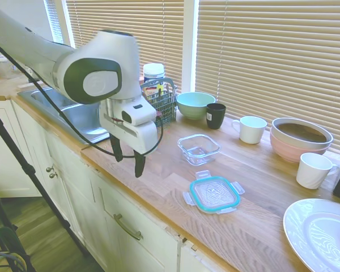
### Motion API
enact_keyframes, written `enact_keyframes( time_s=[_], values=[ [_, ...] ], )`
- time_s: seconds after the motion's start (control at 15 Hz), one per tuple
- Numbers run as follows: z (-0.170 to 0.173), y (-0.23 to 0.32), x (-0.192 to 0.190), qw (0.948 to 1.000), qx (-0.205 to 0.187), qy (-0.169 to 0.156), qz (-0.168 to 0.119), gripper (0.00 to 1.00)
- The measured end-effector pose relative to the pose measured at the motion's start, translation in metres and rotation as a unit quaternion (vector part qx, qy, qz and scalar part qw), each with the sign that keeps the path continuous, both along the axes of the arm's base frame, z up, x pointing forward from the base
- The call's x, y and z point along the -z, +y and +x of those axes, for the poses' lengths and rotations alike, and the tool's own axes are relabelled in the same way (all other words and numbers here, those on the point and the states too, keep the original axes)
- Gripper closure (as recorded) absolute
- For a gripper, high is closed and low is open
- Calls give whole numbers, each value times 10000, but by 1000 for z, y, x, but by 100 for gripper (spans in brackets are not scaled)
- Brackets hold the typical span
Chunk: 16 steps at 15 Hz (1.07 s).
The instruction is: Cover the lid of the food container
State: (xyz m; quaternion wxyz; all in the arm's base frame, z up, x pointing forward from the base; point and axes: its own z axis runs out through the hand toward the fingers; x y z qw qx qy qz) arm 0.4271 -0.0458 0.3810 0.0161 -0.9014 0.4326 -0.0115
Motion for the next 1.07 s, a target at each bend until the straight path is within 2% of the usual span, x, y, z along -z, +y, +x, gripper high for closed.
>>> enact_keyframes(
  time_s=[0.4, 0.67, 1.07],
  values=[
    [7, -85, 8, 9986, 433, 60, 296, 0],
    [11, -153, 6, 9954, 819, 101, 492, 0],
    [33, -207, 3, 9921, 1119, 263, 498, 0]
  ],
)
